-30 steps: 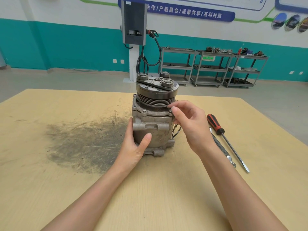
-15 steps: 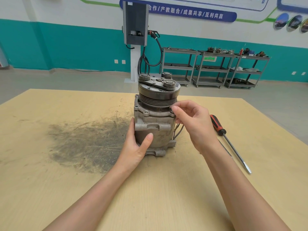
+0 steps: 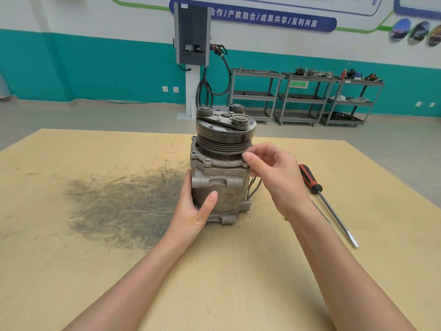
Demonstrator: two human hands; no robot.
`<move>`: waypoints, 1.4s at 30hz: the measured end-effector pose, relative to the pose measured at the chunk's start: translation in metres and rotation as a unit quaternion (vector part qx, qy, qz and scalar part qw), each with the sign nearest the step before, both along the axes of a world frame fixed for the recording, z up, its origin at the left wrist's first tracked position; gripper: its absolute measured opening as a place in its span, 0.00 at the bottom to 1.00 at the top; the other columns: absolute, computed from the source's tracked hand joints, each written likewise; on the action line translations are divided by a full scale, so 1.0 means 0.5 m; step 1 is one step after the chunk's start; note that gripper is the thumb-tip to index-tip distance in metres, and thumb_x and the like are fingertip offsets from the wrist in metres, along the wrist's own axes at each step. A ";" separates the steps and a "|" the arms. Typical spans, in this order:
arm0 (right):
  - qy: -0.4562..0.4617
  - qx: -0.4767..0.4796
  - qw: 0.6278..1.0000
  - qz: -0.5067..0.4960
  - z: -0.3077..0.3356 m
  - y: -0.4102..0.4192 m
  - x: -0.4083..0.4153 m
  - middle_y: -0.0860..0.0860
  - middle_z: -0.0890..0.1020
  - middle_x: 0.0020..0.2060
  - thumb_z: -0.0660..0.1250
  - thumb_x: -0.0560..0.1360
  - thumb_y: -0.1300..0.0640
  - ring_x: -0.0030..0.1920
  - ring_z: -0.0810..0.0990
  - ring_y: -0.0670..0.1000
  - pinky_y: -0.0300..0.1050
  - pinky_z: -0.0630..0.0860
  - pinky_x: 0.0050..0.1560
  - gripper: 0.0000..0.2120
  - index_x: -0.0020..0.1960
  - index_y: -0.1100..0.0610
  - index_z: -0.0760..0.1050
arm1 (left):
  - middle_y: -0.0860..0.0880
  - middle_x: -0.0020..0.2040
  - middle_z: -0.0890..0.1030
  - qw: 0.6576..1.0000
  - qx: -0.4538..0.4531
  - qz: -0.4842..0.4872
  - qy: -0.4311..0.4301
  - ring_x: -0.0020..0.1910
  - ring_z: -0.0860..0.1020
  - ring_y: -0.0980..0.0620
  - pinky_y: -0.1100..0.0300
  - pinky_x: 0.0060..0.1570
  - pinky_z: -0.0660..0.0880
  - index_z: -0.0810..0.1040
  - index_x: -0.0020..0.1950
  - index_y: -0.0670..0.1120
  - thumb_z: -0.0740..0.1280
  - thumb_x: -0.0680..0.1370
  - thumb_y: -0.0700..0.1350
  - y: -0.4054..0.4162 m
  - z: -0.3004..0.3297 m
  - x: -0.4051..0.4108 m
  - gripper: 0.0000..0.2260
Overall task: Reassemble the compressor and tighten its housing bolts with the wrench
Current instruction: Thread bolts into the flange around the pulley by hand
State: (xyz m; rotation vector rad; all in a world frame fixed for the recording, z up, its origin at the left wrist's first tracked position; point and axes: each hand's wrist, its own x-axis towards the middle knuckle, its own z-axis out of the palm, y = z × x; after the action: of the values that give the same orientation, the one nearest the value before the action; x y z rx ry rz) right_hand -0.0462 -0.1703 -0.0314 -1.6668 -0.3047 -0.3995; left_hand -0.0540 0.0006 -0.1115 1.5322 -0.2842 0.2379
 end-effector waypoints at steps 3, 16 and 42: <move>-0.014 -0.034 0.998 -0.056 -0.005 0.012 0.002 0.47 0.81 0.35 0.74 0.73 0.55 0.38 0.78 0.46 0.46 0.79 0.43 0.05 0.43 0.51 0.78 | 0.51 0.73 0.72 1.000 -0.001 0.001 0.003 0.73 0.69 0.58 0.49 0.75 0.64 0.59 0.79 0.45 0.70 0.64 0.74 -0.001 0.000 0.000 0.53; 0.010 0.014 0.999 0.028 -0.001 -0.003 -0.004 0.50 0.82 0.41 0.68 0.77 0.61 0.41 0.78 0.44 0.37 0.75 0.41 0.04 0.47 0.53 0.80 | 0.52 0.73 0.72 1.000 0.003 0.000 -0.004 0.72 0.69 0.58 0.48 0.75 0.64 0.59 0.78 0.46 0.70 0.65 0.73 0.000 -0.001 0.002 0.51; 0.014 0.047 0.999 -0.005 0.004 -0.029 -0.001 0.46 0.78 0.32 0.69 0.77 0.55 0.34 0.75 0.43 0.37 0.75 0.37 0.03 0.47 0.55 0.78 | 0.54 0.74 0.71 1.000 -0.002 -0.005 0.008 0.73 0.68 0.60 0.51 0.75 0.64 0.58 0.79 0.47 0.71 0.64 0.74 0.003 -0.009 0.006 0.53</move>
State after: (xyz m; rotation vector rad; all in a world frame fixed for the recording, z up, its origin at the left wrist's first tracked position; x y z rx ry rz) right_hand -0.0465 -0.1849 -0.0294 -1.5809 -0.2528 -0.3911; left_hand -0.0511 0.0019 -0.1159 1.5283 -0.2783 0.2180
